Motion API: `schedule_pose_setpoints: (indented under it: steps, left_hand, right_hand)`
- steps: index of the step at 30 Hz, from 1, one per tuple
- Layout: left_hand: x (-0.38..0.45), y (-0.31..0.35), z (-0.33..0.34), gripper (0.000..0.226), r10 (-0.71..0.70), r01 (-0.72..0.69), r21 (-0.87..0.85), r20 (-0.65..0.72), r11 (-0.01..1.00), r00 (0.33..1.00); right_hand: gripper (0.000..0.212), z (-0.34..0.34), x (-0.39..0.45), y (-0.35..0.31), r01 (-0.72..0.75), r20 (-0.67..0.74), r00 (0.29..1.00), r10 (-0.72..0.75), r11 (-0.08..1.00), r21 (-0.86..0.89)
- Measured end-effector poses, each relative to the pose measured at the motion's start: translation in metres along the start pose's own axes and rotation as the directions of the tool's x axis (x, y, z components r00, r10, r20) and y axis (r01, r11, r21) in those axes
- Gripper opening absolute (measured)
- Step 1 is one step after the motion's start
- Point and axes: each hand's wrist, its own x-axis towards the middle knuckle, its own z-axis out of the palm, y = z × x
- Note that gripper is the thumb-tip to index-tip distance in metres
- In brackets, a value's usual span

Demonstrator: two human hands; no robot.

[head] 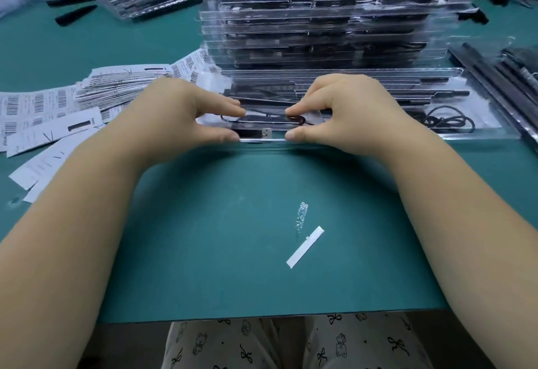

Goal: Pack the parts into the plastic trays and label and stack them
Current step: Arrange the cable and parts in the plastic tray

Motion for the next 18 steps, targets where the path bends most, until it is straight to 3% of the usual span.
schedule_pose_setpoints:
  steps: [4, 6, 9, 11, 15, 18]
  left_hand:
    - [-0.001, 0.001, -0.003, 0.017, -0.024, 0.021, -0.121, -0.027, 0.992, 0.999]
    - [-0.002, 0.001, -0.006, 0.012, 0.003, -0.001, -0.083, 0.021, 0.997, 1.000]
    - [-0.002, 0.000, -0.009, 0.006, 0.018, -0.016, -0.017, 0.111, 1.000, 0.994]
    - [-0.001, 0.001, -0.010, 0.008, 0.016, -0.016, -0.003, 0.123, 1.000, 0.992]
    - [0.000, 0.002, -0.006, 0.017, 0.035, -0.039, 0.031, 0.104, 0.999, 0.994]
    - [-0.004, -0.002, -0.003, 0.009, 0.050, -0.049, -0.038, 0.031, 0.998, 0.998]
  right_hand:
    - [0.045, -0.003, -0.002, -0.003, -0.014, 0.034, 0.999, 0.011, 0.997, 0.078]
    - [0.043, -0.002, -0.003, -0.003, -0.029, 0.023, 0.999, 0.026, 0.987, 0.157]
    - [0.030, 0.005, 0.001, 0.002, -0.022, 0.002, 1.000, 0.022, 0.993, 0.112]
    - [0.034, 0.008, 0.002, 0.005, -0.020, 0.035, 0.999, 0.016, 0.991, 0.129]
    - [0.038, 0.011, 0.000, 0.006, -0.008, 0.102, 0.995, -0.007, 0.988, 0.152]
    - [0.035, 0.010, 0.000, 0.007, -0.024, 0.151, 0.989, -0.002, 0.985, 0.173]
